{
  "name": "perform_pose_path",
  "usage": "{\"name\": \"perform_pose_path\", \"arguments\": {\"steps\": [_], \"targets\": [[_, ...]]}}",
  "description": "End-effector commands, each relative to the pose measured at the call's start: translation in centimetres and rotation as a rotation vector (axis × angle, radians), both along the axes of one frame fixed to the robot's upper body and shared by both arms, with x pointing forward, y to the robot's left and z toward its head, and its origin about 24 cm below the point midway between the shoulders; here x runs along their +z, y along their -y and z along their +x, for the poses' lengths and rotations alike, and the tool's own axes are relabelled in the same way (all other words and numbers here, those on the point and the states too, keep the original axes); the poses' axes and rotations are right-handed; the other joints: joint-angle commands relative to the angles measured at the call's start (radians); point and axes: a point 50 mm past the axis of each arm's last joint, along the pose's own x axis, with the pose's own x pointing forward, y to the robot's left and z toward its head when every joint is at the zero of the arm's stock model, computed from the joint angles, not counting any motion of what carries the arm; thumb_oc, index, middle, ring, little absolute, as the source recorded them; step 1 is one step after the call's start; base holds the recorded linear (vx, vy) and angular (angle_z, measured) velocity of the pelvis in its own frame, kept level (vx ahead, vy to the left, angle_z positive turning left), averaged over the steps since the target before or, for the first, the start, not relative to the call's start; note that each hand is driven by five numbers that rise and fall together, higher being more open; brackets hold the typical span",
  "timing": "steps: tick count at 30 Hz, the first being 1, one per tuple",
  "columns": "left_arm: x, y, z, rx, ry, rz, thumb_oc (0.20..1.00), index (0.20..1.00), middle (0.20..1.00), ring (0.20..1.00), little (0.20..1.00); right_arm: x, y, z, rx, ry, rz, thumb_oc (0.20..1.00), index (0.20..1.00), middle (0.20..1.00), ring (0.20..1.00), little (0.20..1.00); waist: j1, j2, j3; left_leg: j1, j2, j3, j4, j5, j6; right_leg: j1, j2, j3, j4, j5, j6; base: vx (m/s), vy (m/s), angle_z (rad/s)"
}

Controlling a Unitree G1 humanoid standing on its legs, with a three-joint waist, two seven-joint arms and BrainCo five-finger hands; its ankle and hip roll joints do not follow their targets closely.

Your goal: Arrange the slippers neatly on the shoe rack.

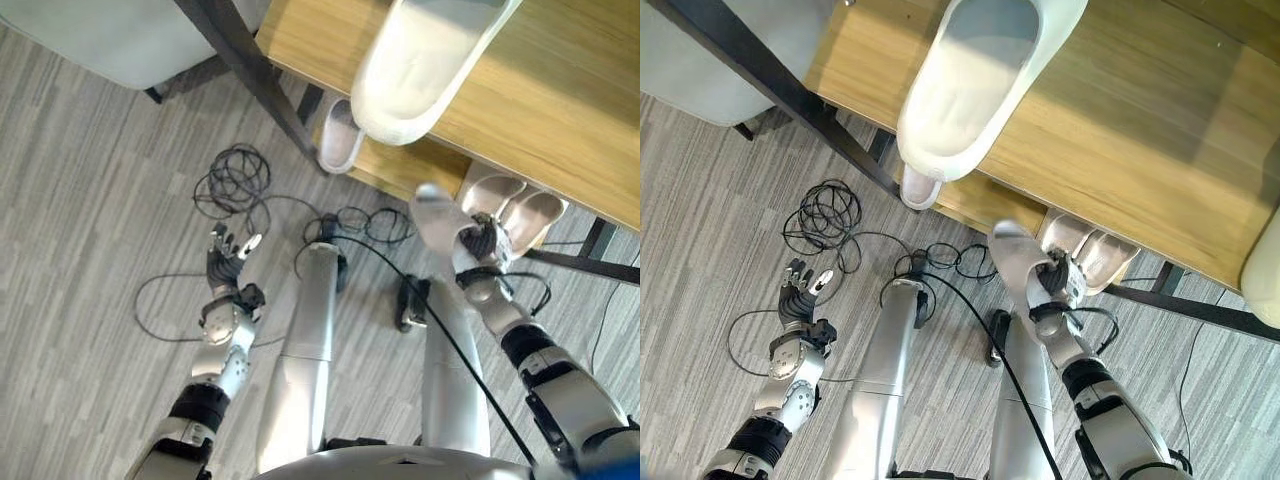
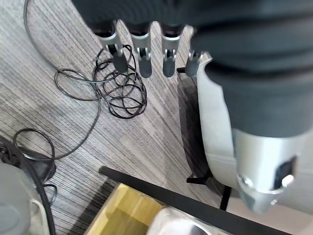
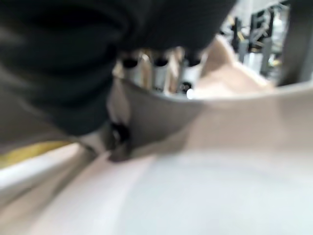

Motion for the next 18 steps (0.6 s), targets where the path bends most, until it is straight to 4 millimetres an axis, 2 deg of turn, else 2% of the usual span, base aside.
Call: {"name": "perform_pose_path", "arguments": {"steps": [1, 9, 18], "targets": [[0.3, 0.4, 0.2, -0.026, 0.044, -0.025, 1.000, 1.000, 1.000, 1.000, 1.000, 1.0, 2.2, -0.4, -0.063, 0.072, 0.018, 0.200, 0.200, 0.200, 0.200, 0.200, 0.012, 0.031, -0.081, -0.027, -0.005, -0.029, -0.032, -0.068, 0.012, 0.019, 0.002, -0.024, -0.080, -0.016, -0.024, 0.00, -0.001, 0.13], [1.3, 0.0, 0.3, -0.059, 0.088, 0.002, 1.000, 1.000, 1.000, 1.000, 1.000, 4.3, 4.0, 1.1, -0.089, 0.135, -0.031, 0.200, 0.200, 0.200, 0.200, 0.200, 0.034, 0.024, -0.090, -0.065, -0.019, -0.026, -0.037, -0.068, 0.011, -0.009, -0.016, -0.027, -0.087, -0.012, -0.014, 0.04, 0.007, 0.10], [2.6, -0.1, 0.7, -0.088, 0.142, 0.029, 1.000, 1.000, 1.000, 1.000, 1.000, 5.5, 4.5, 1.9, -0.090, 0.123, -0.073, 0.200, 0.200, 0.200, 0.200, 0.200, 0.049, 0.000, -0.094, -0.128, -0.041, -0.017, 0.001, -0.091, 0.015, -0.054, -0.039, -0.030, -0.070, -0.017, -0.011, 0.05, 0.000, 0.05]]}}
